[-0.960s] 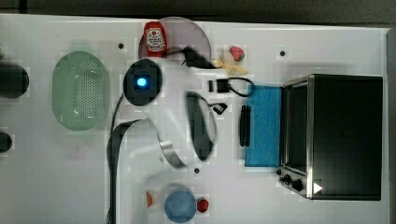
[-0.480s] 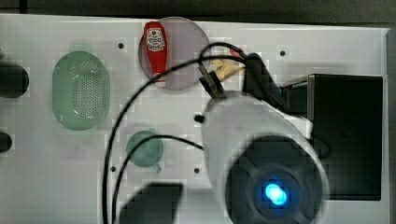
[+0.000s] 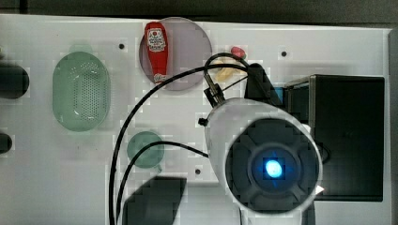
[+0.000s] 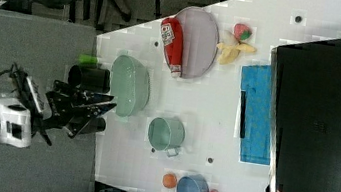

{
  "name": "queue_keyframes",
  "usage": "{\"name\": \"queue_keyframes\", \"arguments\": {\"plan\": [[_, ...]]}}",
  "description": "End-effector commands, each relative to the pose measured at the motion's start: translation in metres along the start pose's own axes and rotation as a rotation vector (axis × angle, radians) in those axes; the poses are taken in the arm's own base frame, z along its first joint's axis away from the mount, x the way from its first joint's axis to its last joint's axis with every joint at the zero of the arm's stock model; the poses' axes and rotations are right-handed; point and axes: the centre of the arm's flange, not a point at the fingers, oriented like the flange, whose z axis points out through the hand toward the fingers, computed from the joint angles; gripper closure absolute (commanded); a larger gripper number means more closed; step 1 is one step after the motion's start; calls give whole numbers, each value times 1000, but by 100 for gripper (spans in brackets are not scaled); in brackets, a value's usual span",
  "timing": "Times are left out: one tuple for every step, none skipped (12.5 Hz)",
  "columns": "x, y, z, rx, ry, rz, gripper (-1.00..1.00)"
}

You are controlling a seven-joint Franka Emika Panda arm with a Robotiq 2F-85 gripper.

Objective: Flap open oven.

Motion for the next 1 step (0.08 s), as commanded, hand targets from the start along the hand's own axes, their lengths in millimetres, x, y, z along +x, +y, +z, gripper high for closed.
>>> {"name": "queue_keyframes", "arguments": {"plan": [[-2,3,13,-35,-28,60,65]]}}
